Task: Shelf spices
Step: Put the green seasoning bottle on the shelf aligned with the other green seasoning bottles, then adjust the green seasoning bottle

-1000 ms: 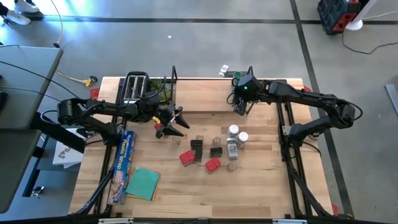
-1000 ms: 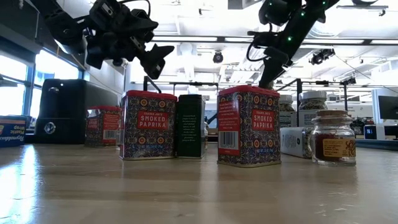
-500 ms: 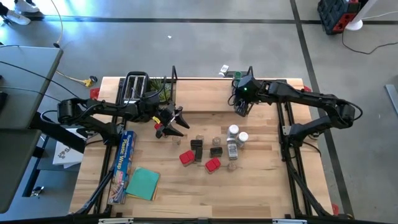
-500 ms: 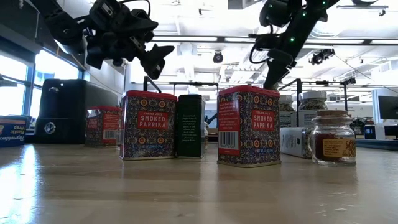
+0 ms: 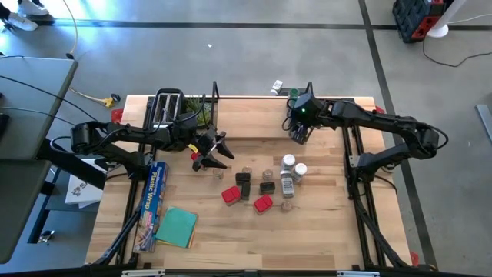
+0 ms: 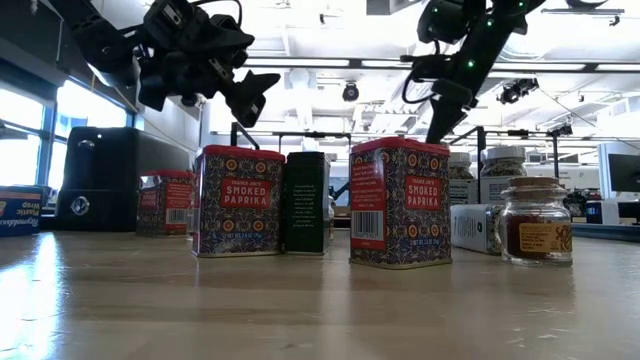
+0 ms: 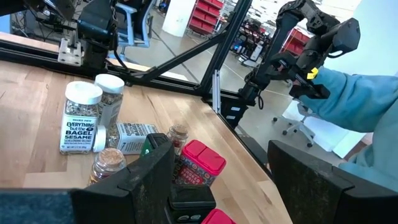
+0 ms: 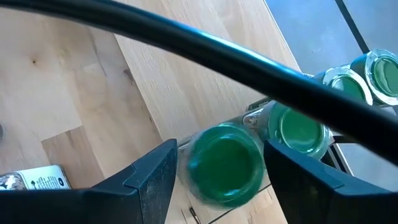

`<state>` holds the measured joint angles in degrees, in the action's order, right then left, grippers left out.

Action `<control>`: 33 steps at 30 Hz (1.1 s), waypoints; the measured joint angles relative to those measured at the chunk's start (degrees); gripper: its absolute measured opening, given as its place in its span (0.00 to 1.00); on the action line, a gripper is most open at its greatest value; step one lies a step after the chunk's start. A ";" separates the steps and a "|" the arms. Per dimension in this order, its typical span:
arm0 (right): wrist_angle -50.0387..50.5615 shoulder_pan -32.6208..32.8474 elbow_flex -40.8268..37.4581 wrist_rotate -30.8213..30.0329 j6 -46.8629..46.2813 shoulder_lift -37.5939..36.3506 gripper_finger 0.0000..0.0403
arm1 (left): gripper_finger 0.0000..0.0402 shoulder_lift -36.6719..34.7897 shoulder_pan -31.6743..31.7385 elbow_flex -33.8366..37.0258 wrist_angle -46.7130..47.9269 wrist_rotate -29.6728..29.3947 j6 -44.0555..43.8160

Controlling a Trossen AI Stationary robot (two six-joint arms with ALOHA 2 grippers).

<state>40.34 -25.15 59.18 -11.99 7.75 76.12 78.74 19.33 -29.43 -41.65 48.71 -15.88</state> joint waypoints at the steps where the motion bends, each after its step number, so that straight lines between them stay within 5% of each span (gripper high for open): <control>1: 0.10 0.00 0.00 -0.20 0.02 -0.01 0.58 | 0.63 0.00 0.00 0.00 0.01 -0.01 0.00; 21: 0.04 0.81 0.00 -2.19 -1.58 -1.56 0.58 | 0.63 0.00 0.00 0.00 -0.17 -0.02 -0.15; 33: 4.96 9.14 0.09 -4.09 -4.77 -6.69 0.52 | 0.63 -0.02 0.00 0.00 -0.17 -0.05 -0.28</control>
<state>45.30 -16.01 59.27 -16.08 2.98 69.42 78.72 19.33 -29.43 -41.82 48.66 -16.16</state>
